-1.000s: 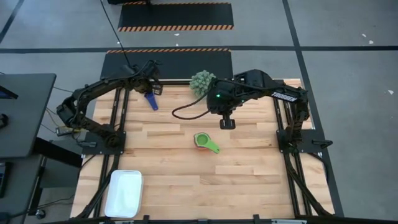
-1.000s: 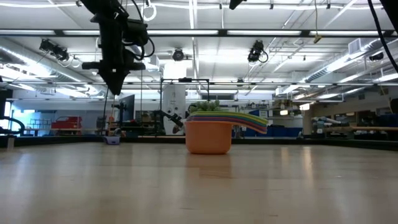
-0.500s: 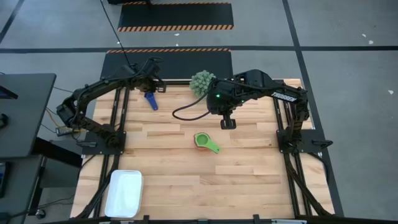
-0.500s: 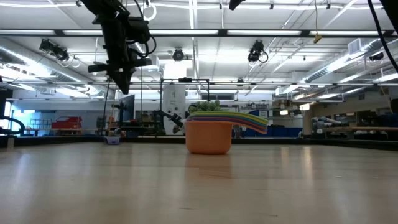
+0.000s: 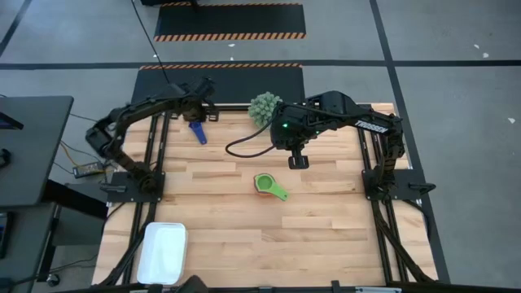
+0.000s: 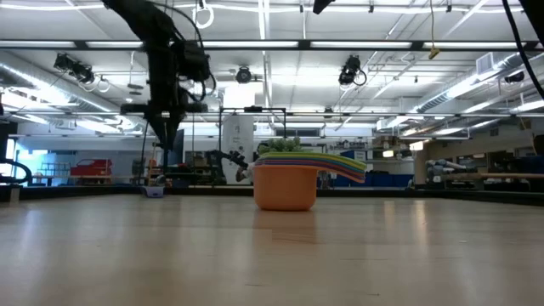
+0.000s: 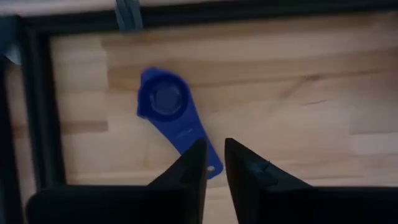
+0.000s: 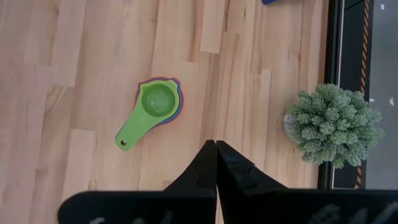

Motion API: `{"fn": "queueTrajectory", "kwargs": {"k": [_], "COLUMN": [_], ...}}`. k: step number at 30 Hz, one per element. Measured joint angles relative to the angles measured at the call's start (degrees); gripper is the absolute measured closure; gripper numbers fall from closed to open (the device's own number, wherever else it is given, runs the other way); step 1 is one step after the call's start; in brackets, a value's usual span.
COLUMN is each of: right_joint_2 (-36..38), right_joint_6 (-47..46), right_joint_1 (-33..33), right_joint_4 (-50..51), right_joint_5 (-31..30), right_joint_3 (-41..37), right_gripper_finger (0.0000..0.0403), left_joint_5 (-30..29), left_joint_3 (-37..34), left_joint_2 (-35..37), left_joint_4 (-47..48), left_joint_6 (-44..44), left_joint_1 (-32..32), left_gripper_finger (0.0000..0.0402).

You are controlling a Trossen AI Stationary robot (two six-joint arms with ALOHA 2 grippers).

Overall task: Nest measuring cups in basket
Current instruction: Stack the purple measuring cup on top of the green measuring cup

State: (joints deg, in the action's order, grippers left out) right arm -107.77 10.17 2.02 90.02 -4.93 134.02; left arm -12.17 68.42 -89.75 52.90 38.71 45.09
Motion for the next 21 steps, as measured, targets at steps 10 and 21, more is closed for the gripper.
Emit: {"fn": "queueTrajectory", "kwargs": {"k": [10, 21], "right_joint_2": [-0.02, -0.02], "right_joint_6": [0.04, 0.04], "right_joint_1": [0.00, 0.00], "right_joint_4": [0.00, 0.00], "right_joint_5": [0.04, 0.09], "right_joint_3": [-0.02, -0.02], "right_gripper_finger": [0.0401, 0.0401], "left_joint_5": [2.59, -3.64], "left_joint_3": [0.00, -0.02], "left_joint_2": [-10.73, -11.61], "left_joint_4": [-0.50, -4.75], "left_joint_6": [0.74, 5.49], "left_joint_1": [0.10, 1.68], "left_gripper_finger": [0.0283, 0.0283]}}
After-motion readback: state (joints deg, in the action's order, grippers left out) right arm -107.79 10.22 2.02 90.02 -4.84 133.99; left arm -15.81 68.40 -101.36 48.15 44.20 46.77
